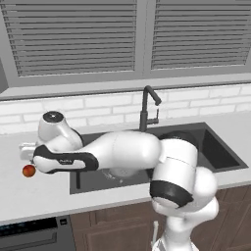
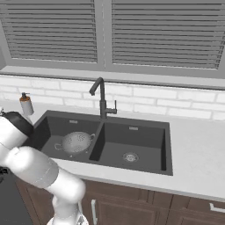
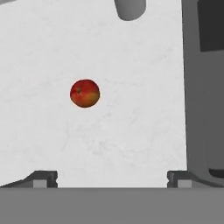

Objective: Put the colander in the sink, put the apple in the colander, and turn on the sink faucet and pour water over the colander.

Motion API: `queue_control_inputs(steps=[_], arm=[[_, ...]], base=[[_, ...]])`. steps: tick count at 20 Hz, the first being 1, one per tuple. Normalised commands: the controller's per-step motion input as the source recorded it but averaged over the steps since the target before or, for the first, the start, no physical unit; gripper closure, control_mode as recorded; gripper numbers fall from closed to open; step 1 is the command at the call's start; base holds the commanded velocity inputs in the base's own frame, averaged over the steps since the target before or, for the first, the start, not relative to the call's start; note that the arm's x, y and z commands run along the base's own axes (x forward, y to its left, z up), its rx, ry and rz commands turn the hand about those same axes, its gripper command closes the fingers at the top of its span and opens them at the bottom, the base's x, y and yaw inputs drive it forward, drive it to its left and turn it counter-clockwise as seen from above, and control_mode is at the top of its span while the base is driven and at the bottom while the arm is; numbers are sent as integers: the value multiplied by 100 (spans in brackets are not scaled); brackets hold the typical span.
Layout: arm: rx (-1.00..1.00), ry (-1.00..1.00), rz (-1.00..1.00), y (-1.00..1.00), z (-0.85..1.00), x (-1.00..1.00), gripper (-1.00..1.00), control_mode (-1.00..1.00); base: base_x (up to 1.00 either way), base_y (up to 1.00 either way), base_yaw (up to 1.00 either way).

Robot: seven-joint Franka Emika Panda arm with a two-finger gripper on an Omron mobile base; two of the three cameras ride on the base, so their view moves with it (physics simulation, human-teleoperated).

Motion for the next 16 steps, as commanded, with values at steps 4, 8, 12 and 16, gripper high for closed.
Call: queue_control_inputs(steps=[4, 8, 12, 16], arm=[[-8, 0, 4, 39, -30, 23, -100, -100], [-8, 0, 4, 29, -42, 30, -100, -100], [-3, 0, 3, 19, -32, 34, -100, -100], [0, 0, 3, 25, -10, 29, -100, -100]], base=[[0, 0, 0], [0, 0, 0], [0, 0, 0], [0, 0, 0]])
